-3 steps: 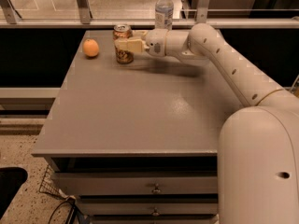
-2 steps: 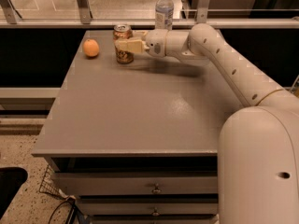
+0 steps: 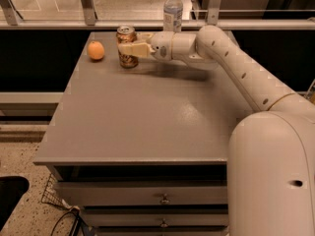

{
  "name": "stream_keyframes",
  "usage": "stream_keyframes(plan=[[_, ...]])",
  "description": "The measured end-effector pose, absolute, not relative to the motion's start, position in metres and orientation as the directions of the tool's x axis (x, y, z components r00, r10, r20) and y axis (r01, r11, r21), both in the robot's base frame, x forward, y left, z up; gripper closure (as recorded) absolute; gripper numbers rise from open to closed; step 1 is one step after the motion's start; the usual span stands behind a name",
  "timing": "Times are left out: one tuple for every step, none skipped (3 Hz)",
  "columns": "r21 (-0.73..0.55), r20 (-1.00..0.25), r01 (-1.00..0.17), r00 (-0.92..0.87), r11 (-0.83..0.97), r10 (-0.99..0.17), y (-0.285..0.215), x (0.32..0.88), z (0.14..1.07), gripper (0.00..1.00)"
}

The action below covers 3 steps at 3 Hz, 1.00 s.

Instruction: Move orange can near orange

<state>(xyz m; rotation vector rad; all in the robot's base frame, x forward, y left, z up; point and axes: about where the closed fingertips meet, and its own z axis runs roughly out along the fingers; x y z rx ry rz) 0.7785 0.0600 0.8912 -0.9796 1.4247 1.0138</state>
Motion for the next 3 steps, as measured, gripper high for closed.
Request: stream_keyframes(plan=[[0.068, -0.996, -0.954, -0.081, 0.293, -0.034, 0.063, 0.778, 0.891, 0.05], [0.068, -0.996, -0.954, -0.082, 0.29, -0.034, 0.0652, 0.7777, 0.8909, 0.0], [0.068, -0.996, -0.954, -0.082, 0.29, -0.034, 0.0653, 0.7776, 0.8909, 0.0]])
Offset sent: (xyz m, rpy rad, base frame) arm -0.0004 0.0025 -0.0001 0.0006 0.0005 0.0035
